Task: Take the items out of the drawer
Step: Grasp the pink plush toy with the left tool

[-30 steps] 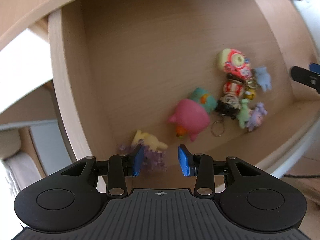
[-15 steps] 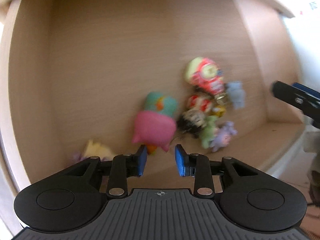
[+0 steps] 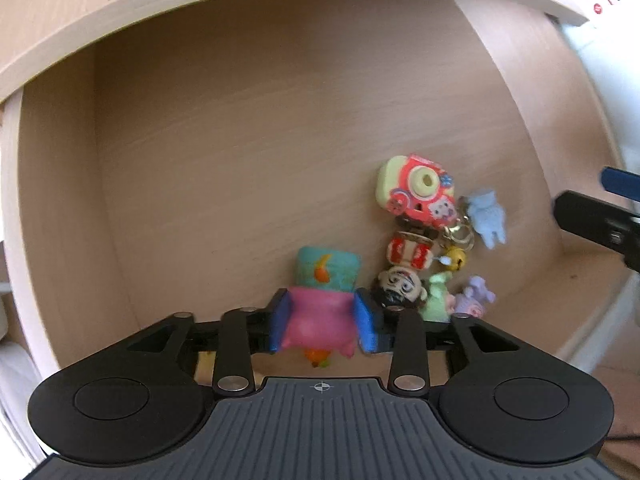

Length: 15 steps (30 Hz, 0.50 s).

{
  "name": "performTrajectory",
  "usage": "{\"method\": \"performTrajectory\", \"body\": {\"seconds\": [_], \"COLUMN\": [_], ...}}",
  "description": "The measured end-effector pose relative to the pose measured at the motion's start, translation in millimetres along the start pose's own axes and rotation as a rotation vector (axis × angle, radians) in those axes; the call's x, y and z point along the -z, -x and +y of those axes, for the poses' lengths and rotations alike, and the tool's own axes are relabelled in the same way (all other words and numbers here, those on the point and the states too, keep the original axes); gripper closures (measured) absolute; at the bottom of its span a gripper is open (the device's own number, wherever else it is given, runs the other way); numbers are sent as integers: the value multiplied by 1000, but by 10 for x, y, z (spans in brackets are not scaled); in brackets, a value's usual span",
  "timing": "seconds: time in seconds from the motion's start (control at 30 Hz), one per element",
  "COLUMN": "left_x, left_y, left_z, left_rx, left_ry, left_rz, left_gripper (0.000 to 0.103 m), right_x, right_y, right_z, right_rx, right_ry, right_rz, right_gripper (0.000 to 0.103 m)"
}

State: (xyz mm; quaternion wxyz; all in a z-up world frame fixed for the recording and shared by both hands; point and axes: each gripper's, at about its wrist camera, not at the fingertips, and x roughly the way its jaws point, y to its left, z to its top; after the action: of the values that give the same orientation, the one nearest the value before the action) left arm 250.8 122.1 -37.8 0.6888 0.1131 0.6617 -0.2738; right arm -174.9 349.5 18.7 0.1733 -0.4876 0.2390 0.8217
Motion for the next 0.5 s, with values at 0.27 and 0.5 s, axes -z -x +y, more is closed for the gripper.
{"method": "performTrajectory", "body": {"seconds": [0.27,0.5], "left_x": [-8,175], "left_y": [-153,433], "left_z": [2,213], "left_rx": [-61,111], "left_ry": [3,103], "left_rz": [32,-99], "left_gripper": [51,55], "right_x": [3,43], "right_y": [17,-54], "right_z": [38,119], "right_rx": [13,18], "right_ry": [12,36], "right_rz": [-1,49], "right_gripper": [0,0]}}
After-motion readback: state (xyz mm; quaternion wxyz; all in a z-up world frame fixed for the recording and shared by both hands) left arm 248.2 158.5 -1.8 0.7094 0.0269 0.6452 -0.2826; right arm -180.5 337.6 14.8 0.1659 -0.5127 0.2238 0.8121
